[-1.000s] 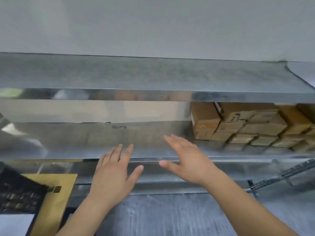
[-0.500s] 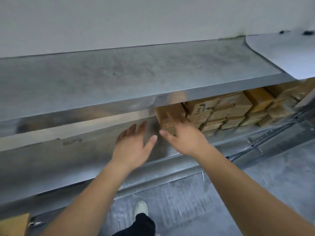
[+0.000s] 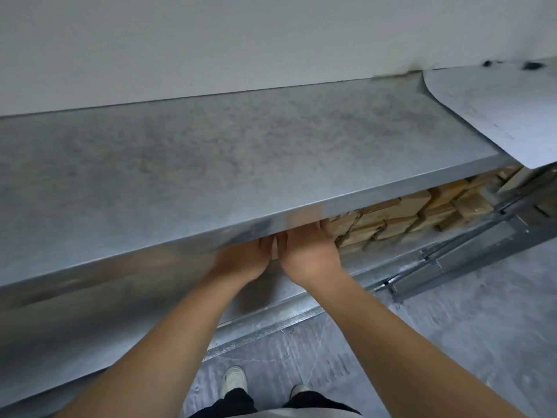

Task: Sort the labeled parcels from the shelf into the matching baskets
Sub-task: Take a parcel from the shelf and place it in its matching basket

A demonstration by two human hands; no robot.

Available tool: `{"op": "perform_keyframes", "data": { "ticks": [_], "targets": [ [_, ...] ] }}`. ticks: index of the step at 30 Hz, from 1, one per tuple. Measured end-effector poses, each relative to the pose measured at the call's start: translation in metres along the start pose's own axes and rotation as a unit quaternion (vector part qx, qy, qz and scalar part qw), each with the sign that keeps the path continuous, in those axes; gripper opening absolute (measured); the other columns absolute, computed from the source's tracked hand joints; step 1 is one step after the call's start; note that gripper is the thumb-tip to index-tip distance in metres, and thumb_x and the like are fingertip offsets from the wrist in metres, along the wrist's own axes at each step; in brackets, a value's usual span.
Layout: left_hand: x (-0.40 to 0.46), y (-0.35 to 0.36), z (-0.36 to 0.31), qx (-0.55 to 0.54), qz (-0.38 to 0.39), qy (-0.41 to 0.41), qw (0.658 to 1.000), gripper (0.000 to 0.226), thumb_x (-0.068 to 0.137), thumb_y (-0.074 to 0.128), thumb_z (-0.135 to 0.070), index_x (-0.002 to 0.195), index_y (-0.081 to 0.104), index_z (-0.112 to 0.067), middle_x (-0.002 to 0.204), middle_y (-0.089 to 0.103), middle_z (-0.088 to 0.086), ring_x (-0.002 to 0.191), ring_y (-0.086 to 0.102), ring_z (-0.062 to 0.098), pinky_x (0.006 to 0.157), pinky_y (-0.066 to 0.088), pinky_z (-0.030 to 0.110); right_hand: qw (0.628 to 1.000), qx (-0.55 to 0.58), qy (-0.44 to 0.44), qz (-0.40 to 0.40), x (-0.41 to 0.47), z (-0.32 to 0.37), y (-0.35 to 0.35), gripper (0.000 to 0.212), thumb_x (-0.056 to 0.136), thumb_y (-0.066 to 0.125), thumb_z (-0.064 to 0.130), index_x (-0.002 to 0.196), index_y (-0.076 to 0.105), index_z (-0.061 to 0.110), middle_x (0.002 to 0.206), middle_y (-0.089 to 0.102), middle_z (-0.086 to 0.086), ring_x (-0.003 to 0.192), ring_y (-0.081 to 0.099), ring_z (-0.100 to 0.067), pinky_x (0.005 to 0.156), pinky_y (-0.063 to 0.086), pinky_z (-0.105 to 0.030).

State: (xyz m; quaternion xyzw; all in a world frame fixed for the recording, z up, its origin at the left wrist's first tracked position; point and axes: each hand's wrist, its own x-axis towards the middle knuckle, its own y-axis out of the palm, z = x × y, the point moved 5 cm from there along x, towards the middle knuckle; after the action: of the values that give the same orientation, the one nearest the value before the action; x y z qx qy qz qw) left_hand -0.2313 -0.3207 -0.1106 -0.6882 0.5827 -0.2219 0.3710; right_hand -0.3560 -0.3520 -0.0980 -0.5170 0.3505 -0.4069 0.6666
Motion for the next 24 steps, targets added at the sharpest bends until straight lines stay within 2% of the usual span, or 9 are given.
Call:
{"op": "perform_keyframes", "data": {
  "ticks": [4, 7, 8, 10, 12, 15, 19, 21, 24],
  "targets": [
    [-0.011, -0.004, -0.011, 0.026, -0.062, 0.004, 0.998, 0.034, 0.104, 0.041, -0.039, 0.112, 0.068, -0.021, 0.117, 0.071, 0.011, 0.111, 0.063, 0.034, 0.087, 0.049, 0.039, 0.994, 0.046, -0.052, -0.086, -0.003, -0.002, -0.009, 0.046, 0.100, 0.029, 0.019, 0.097, 0.069, -0.004, 0.099, 0.062, -0.032, 0.092, 0.058, -0.051, 0.075, 0.052, -0.058],
    [-0.037, -0.015, -0.024, 0.030, -0.110, -0.038, 0.993, 0.030, 0.098, 0.046, -0.043, 0.113, 0.065, -0.024, 0.105, 0.071, 0.008, 0.098, 0.065, 0.035, 0.077, 0.047, 0.036, 0.978, 0.173, -0.014, -0.115, -0.013, -0.013, -0.021, 0.039, 0.094, 0.055, 0.026, 0.115, 0.062, -0.007, 0.104, 0.057, -0.028, 0.089, 0.057, -0.045, 0.072, 0.053, -0.046],
    [-0.050, -0.016, -0.026, 0.002, -0.132, -0.048, 0.990, 0.030, 0.094, 0.055, -0.039, 0.122, 0.059, -0.027, 0.105, 0.071, 0.008, 0.097, 0.065, 0.035, 0.076, 0.048, 0.036, 0.971, 0.220, -0.004, -0.096, -0.019, -0.016, -0.026, 0.054, 0.088, 0.065, 0.027, 0.130, 0.053, -0.003, 0.115, 0.054, -0.027, 0.094, 0.059, -0.045, 0.076, 0.052, -0.042],
    [-0.077, -0.014, -0.032, -0.044, -0.154, -0.069, 0.985, 0.067, 0.083, 0.067, -0.034, 0.143, 0.036, -0.033, 0.109, 0.069, 0.010, 0.096, 0.066, 0.035, 0.074, 0.052, 0.036, 0.961, 0.275, 0.006, 0.018, -0.032, -0.023, -0.023, 0.090, 0.080, 0.070, 0.029, 0.156, 0.023, 0.016, 0.139, 0.043, -0.023, 0.111, 0.060, -0.041, 0.089, 0.051, -0.035],
    [-0.100, -0.006, -0.035, -0.042, -0.126, -0.110, 0.985, 0.101, 0.077, 0.070, -0.034, 0.155, 0.005, -0.039, 0.122, 0.060, 0.015, 0.101, 0.064, 0.038, 0.079, 0.053, 0.038, 0.951, 0.287, -0.002, 0.119, -0.046, -0.027, -0.018, 0.113, 0.073, 0.068, 0.037, 0.159, -0.006, 0.036, 0.152, 0.043, -0.016, 0.121, 0.060, -0.033, 0.096, 0.050, -0.032],
    [-0.129, 0.006, -0.035, -0.002, -0.096, -0.157, 0.983, 0.110, 0.075, 0.058, -0.043, 0.153, -0.018, -0.045, 0.136, 0.044, 0.011, 0.112, 0.057, 0.035, 0.084, 0.048, 0.037, 0.929, 0.299, -0.035, 0.215, -0.063, -0.025, -0.014, 0.127, 0.068, 0.071, 0.040, 0.152, -0.024, 0.049, 0.145, 0.054, -0.008, 0.117, 0.064, -0.026, 0.089, 0.051, -0.030],
    [-0.167, 0.009, -0.020, 0.002, -0.131, -0.200, 0.971, 0.088, 0.083, 0.049, -0.055, 0.156, 0.003, -0.037, 0.138, 0.051, 0.005, 0.117, 0.055, 0.030, 0.088, 0.047, 0.039, 0.926, 0.242, -0.116, 0.267, -0.085, -0.010, -0.011, 0.120, 0.063, 0.071, 0.037, 0.155, -0.007, 0.047, 0.143, 0.052, -0.009, 0.118, 0.061, -0.025, 0.094, 0.051, -0.032],
    [-0.189, 0.003, -0.015, -0.003, -0.182, -0.223, 0.958, 0.062, 0.094, 0.048, -0.056, 0.146, 0.022, -0.036, 0.123, 0.061, 0.005, 0.109, 0.060, 0.034, 0.083, 0.047, 0.040, 0.929, 0.218, -0.153, 0.256, -0.100, 0.004, -0.011, 0.097, 0.075, 0.069, 0.037, 0.152, 0.010, 0.035, 0.129, 0.058, -0.007, 0.113, 0.062, -0.027, 0.087, 0.049, -0.030],
    [-0.223, -0.011, -0.015, 0.001, -0.234, -0.229, 0.945, 0.034, 0.099, 0.038, -0.058, 0.122, 0.035, -0.034, 0.090, 0.060, -0.003, 0.094, 0.063, 0.037, 0.070, 0.040, 0.037, 0.922, 0.254, -0.189, 0.221, -0.125, 0.029, -0.015, 0.044, 0.093, 0.059, 0.050, 0.124, 0.031, 0.035, 0.110, 0.064, -0.003, 0.100, 0.063, -0.030, 0.079, 0.047, -0.035]
  ]
}}
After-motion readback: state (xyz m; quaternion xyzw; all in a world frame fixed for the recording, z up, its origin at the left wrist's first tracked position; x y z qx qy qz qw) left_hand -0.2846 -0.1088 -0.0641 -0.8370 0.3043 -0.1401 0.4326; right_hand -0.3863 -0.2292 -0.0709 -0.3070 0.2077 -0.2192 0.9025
